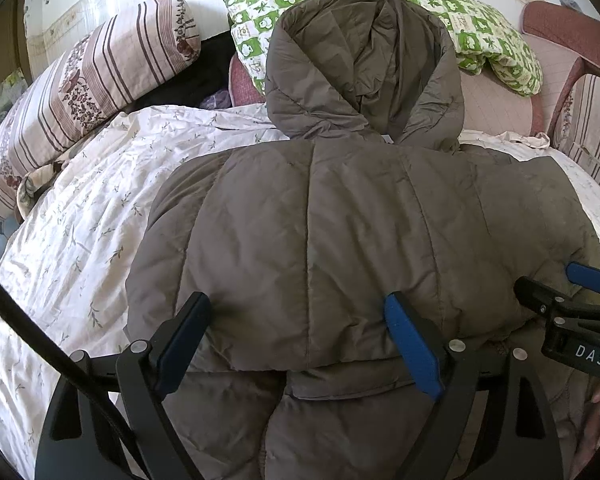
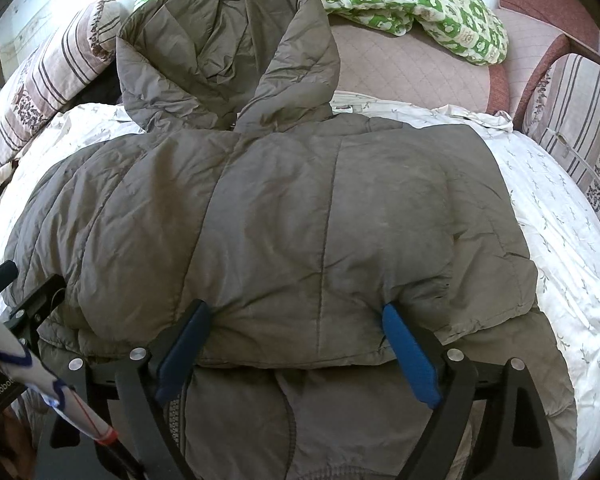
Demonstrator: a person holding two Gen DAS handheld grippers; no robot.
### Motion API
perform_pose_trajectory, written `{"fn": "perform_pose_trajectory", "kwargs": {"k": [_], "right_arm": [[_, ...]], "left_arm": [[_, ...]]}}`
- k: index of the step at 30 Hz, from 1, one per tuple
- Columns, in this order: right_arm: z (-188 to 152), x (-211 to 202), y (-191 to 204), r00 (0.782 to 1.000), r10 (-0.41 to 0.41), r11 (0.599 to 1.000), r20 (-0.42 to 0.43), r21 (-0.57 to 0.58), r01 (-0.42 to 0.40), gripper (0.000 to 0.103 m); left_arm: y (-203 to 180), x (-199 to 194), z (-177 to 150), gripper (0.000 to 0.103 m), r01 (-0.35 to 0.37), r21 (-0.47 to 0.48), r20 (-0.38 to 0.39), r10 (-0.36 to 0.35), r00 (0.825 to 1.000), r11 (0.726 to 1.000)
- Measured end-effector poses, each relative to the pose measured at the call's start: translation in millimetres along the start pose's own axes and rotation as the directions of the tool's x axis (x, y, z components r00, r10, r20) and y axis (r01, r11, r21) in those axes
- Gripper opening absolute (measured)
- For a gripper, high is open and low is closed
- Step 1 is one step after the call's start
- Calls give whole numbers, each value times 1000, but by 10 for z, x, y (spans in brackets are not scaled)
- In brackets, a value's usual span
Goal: Fold large clothes
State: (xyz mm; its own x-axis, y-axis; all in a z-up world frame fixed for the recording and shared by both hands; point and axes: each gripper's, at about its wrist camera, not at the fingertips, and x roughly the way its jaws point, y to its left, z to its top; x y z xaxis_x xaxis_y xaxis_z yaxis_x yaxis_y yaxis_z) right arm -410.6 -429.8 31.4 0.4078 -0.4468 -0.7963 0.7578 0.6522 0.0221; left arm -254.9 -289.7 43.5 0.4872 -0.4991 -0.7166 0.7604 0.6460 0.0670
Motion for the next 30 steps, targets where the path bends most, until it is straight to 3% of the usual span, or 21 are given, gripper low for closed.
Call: {"fn": "perform_pose_trajectory", "kwargs": {"k": [23, 30], "right_arm": [[-31, 22, 45, 1000, -18, 999, 5, -28, 18, 95], [-73, -476, -17, 998, 1, 1000, 66, -31, 1, 96]], "left_arm": [[-20, 2, 18, 89, -11, 10, -4, 11, 1000, 1000], [77, -316, 124, 89, 22, -20, 60, -20, 998, 1000]]}}
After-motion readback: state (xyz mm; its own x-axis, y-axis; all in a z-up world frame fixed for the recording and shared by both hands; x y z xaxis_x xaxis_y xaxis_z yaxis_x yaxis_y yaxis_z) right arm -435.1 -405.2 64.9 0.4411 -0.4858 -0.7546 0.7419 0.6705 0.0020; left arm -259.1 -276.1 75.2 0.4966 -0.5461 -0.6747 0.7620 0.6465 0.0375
